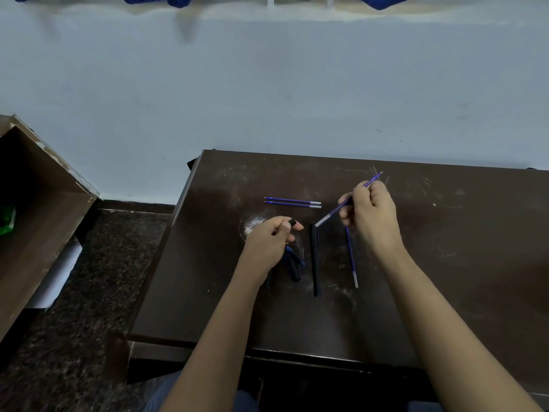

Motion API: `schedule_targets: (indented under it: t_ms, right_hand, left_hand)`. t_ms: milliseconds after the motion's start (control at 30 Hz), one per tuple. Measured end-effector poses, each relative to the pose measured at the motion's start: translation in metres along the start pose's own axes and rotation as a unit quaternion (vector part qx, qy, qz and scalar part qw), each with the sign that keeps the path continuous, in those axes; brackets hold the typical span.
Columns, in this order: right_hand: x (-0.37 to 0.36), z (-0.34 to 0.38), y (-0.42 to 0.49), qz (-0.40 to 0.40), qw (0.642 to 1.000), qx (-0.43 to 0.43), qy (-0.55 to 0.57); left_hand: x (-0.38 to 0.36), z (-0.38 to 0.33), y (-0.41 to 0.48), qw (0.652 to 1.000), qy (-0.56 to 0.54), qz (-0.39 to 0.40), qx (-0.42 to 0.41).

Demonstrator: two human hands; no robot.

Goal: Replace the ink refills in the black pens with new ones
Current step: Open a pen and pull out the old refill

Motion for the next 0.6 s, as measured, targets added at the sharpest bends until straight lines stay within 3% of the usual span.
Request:
schedule_targets:
  t_ms: [100, 233, 467, 600]
  right_hand:
    - [-0.005, -0.001, -0.011, -0.017, 0.997, 0.027, 0.071]
    - [-0.016, -0.009, -0.018, -0.017, 0.996, 0.042, 0.075]
    - [-0.030, -0.012, -0.015, 0.016, 0.998, 0.058, 0.025]
    - [-0.042, -0.024, -0.015, 0.086, 0.993, 0.042, -0.073]
  left_hand:
    - [-0.001, 0.000, 0.001, 1.000, 0.004, 0.005, -0.007]
    - [-0.004, 0.001, 0.002, 1.000, 0.004, 0.018, -0.009]
    - [-0.002, 0.002, 0.002, 0.999, -0.008, 0.028, -0.014]
    - [-0.004, 0.000, 0.002, 0.999, -0.027, 0.034, -0.007]
Point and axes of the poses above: each hand's wrist, its own y-axis towards the middle knuckle, its own x-axis out of the back of the hand, z = x × y, the point moved 5 cm from there along y, towards the middle knuckle, and after that the axes turned 4 degrees about x, right-handed, at the moved point
